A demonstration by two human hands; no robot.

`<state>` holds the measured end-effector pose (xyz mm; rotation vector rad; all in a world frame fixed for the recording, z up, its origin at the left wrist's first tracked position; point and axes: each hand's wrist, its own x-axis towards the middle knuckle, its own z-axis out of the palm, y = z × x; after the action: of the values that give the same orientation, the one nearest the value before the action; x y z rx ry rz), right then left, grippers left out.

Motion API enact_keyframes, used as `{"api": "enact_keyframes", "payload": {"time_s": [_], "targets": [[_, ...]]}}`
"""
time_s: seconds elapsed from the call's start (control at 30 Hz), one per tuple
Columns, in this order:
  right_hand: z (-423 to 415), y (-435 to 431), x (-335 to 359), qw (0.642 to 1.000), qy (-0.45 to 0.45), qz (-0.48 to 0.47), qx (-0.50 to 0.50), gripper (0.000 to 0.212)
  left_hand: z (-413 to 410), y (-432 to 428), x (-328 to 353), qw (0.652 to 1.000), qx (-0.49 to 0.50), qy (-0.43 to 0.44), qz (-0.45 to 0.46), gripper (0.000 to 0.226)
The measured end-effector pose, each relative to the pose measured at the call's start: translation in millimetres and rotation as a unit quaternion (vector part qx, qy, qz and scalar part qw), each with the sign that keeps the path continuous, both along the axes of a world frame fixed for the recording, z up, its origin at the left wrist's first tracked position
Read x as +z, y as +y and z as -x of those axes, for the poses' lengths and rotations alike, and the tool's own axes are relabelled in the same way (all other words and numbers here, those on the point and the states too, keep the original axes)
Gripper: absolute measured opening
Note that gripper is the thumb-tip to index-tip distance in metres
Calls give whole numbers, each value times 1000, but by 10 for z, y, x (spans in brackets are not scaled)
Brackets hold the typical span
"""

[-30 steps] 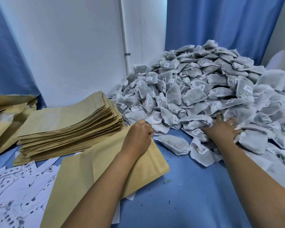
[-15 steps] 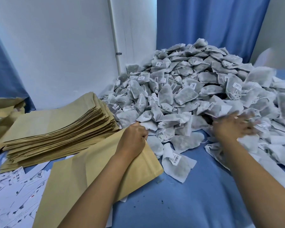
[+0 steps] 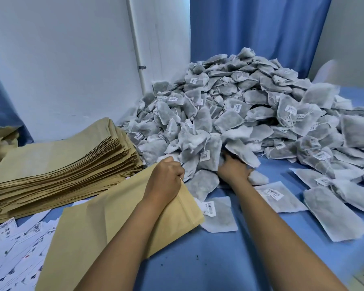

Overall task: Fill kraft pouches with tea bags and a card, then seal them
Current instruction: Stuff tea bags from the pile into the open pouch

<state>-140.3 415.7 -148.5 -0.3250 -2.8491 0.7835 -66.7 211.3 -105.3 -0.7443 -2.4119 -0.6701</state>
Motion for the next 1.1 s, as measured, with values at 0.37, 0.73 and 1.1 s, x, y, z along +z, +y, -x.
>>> {"api": "enact_keyframes", "payload": {"time_s": [0.37, 0.73, 1.1], "targets": [[-247, -684, 230, 940, 244, 236, -33, 47, -92, -655, 447, 990, 102, 60, 76, 19], [-256, -875, 37, 930, 297, 216, -29, 42, -305, -1047, -243, 986, 77, 89, -118, 20], [-533, -1603, 342, 956, 183, -74, 216, 38, -287, -1106, -378, 958, 75, 62, -270, 29]]}}
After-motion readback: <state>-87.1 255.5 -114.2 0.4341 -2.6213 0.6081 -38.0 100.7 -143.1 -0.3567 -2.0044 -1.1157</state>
